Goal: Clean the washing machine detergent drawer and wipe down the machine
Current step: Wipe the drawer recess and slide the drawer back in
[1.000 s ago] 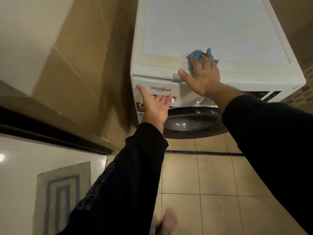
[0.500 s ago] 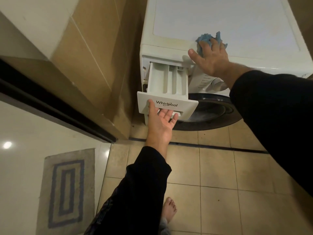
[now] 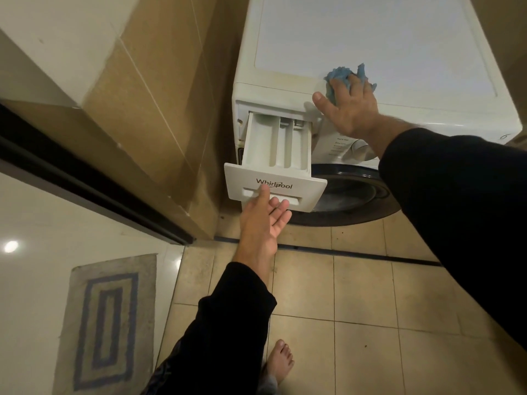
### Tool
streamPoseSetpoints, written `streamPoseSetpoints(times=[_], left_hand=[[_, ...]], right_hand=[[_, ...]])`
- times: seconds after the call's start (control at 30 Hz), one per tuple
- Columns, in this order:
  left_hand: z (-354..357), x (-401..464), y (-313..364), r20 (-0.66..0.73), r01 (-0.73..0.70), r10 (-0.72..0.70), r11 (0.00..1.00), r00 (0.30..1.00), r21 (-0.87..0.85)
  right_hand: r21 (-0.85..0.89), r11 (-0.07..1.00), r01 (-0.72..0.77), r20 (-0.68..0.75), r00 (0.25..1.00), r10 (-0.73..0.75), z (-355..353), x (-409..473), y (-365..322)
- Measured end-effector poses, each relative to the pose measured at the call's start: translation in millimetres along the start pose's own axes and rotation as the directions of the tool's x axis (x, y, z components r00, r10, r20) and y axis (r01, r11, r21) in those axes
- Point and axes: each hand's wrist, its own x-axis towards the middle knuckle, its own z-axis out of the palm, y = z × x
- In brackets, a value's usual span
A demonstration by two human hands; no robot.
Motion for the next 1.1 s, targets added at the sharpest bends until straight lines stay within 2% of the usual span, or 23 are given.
streamPoseSetpoints(times=[0.17, 0.5, 0.77, 0.97, 1.1], left_hand=[[15, 3, 1, 0.017, 0.012, -0.012, 0.999, 1.0, -0.043], [52, 35, 26, 0.012, -0.016, 0.016, 1.0, 1.0, 0.011], [93, 75, 58, 0.0, -0.047, 0.047, 0.997, 0.999, 0.061], [105, 79, 67, -0.077, 0.044, -0.04, 0.998, 0.996, 0.054], [103, 70, 79, -0.097, 0.092, -0.079, 0.986, 0.992, 0.136]], right_hand=[[-0.016, 1.0, 0.003, -0.002, 1.0, -0.003, -1, -3, -3], [-0.018, 0.999, -0.041, 0.051, 0.998, 0.042, -2, -8, -7], [-0.02, 0.999, -0.031, 0.037, 0.999, 0.032, 2, -7, -4], [-0.012, 0.999, -0.042, 0.07, 0.997, 0.043, -1, -7, -6], [-0.009, 0.998, -0.059, 0.089, 0.994, 0.06, -3, -8, -8]])
